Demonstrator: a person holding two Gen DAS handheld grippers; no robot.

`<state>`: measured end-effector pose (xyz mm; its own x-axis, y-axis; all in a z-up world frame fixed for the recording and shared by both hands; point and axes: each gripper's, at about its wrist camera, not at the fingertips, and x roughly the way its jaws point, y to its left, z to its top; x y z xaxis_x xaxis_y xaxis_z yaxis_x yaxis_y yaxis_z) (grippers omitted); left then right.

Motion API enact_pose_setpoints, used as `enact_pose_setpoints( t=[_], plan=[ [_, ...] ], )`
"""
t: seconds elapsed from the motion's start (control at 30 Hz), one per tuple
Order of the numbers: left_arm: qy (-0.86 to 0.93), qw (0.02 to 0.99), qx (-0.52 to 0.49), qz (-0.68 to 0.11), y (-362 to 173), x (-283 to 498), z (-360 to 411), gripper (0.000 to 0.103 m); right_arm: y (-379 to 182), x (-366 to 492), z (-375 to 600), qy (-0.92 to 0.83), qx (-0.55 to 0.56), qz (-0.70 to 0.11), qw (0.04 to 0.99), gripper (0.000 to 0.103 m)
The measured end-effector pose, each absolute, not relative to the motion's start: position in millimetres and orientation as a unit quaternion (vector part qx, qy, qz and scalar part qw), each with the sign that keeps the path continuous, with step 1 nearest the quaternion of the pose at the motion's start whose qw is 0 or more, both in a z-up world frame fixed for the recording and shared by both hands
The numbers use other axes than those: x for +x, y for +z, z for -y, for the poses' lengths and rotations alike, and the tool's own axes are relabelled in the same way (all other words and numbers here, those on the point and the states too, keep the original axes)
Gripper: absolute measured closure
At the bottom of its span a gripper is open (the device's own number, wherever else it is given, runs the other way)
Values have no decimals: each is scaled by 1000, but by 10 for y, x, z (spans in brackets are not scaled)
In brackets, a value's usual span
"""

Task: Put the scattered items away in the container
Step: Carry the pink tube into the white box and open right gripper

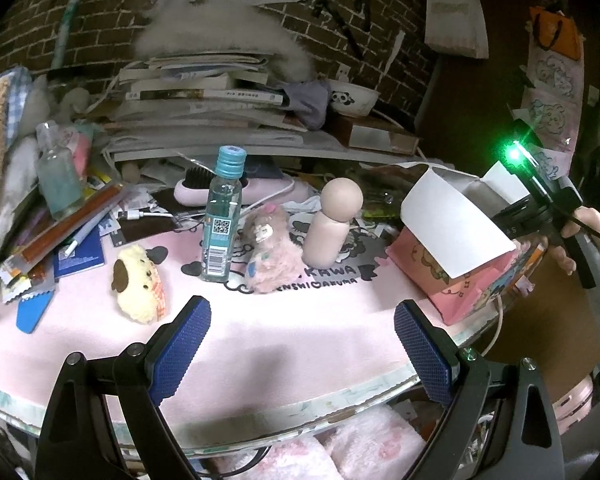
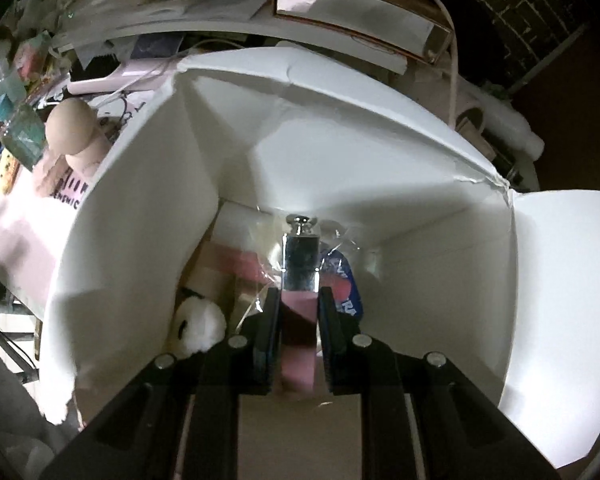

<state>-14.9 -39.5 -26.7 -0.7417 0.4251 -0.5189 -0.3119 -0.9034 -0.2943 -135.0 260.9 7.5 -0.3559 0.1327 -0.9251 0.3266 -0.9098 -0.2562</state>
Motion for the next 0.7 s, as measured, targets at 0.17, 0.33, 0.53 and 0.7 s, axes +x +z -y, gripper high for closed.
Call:
enact_pose_setpoints(
  t=[0.17, 0.33, 0.53, 0.7],
  plan=[
    [929, 187, -307, 90, -295, -175, 399, 11, 127, -1317, -2635, -805, 557, -196, 58, 65],
    [929, 182, -311, 87, -318, -190, 401, 11, 349, -1208, -2643, -835, 517, -183, 51, 54],
    [932, 165, -313, 80, -363, -224, 423, 11, 758, -941, -2470, -895, 407, -179, 49, 53],
    [934, 157, -310, 80, -407, -252, 472, 11, 915, -667, -2230, -927, 326, -166, 87, 42]
  ],
)
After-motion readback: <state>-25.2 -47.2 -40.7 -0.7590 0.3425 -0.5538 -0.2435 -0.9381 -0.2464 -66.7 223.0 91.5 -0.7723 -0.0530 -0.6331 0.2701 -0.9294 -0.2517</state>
